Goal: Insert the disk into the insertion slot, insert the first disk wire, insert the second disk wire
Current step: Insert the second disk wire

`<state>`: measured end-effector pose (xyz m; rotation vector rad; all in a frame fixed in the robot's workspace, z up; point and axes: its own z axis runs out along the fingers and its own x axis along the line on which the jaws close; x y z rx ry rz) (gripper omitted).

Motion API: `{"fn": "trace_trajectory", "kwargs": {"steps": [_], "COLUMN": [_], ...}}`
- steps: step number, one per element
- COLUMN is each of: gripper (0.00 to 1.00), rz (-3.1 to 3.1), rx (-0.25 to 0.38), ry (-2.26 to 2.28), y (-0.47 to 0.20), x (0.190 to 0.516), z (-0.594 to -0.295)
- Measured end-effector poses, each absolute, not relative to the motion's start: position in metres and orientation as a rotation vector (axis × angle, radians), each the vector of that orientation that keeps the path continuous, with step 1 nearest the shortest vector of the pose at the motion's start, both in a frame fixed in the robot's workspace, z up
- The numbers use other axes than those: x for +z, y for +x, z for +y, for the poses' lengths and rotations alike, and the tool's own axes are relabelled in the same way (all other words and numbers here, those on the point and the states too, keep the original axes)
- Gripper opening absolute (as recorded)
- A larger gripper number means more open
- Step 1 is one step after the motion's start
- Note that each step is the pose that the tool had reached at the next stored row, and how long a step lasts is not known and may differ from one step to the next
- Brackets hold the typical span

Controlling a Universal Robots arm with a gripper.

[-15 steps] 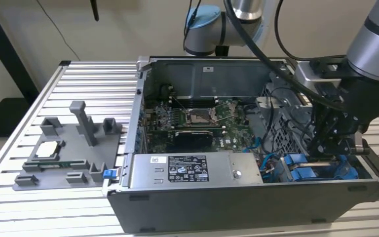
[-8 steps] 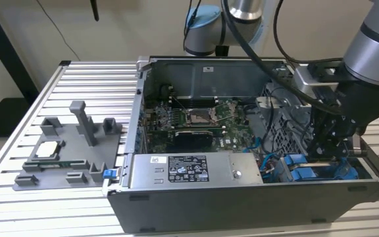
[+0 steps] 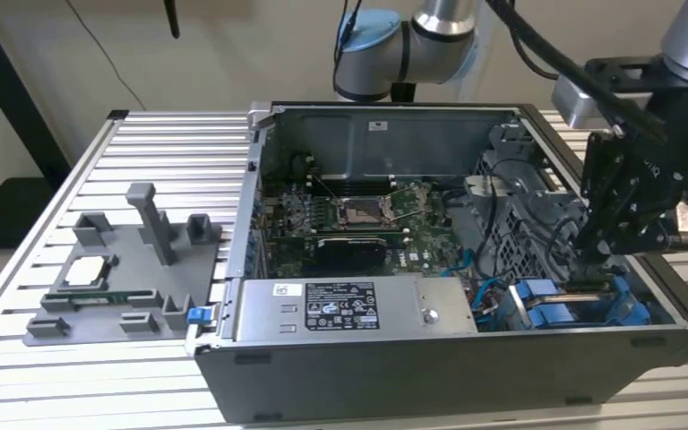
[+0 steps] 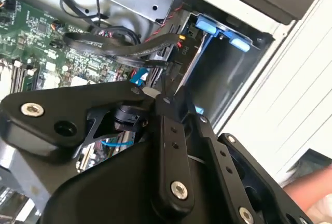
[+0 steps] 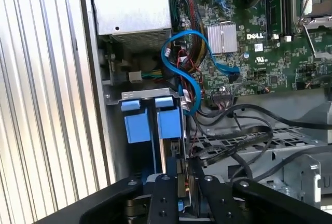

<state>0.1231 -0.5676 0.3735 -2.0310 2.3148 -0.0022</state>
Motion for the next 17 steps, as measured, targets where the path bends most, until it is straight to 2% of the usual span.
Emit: {"fn": "trace_trajectory", "kwargs": {"steps": [6, 17], "gripper": [1.0, 1.0], "rz": [2.315, 2.323], "rx": [-0.003, 0.008], "ry": [-2.031, -2.038], "y": [0.123, 0.123], "x": [0.398, 0.398], "z": [-0.568, -0.568]}}
